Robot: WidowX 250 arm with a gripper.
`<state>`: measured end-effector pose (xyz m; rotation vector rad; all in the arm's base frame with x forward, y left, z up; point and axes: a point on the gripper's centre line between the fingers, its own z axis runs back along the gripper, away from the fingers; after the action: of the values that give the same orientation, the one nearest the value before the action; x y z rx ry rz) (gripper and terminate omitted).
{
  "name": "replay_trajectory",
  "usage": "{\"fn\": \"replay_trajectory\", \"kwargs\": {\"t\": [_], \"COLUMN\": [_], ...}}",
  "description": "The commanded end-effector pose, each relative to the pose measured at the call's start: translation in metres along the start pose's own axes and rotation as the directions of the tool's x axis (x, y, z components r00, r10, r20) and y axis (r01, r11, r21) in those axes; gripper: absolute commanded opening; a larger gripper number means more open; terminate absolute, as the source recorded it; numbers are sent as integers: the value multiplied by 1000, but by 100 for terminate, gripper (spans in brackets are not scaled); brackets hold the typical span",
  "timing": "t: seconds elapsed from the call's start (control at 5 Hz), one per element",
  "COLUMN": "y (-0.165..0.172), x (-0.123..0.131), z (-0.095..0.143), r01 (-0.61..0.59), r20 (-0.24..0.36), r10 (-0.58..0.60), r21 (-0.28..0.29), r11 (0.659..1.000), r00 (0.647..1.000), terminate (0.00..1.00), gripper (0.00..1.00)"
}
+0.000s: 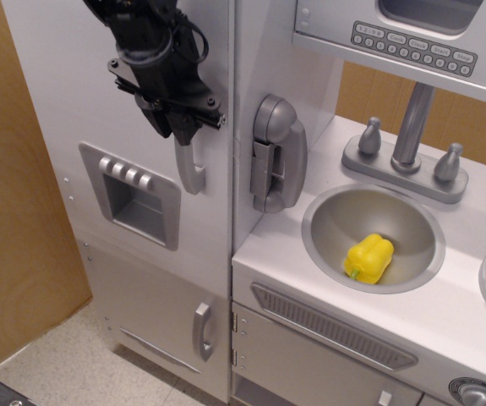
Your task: Open fridge
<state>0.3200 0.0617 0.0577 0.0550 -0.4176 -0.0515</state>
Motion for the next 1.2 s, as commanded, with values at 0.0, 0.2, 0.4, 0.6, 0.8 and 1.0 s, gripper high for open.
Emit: {"fn": "replay_trajectory", "kwargs": {"t": [0.0,0.2,0.4,0.6,0.8,1.0], "y": [11,16,4,-22,-51,-79], "x": [-17,-40,-53,-68,-72,-66], "z": [28,35,44,52,52,55], "r01": [53,99,57,95,70,57], "r20": [-39,-99,-230,-286,-259,-279], "r10": [-53,-102,-80,-134,-117,-127], "r21": [-10,-36,-104,-146,-185,-246], "r11": [999,994,993,985,980,968], "r00": [998,990,970,949,959,952], "terminate": [0,0,0,0,0,0], "gripper": [0,100,100,100,100,100]}}
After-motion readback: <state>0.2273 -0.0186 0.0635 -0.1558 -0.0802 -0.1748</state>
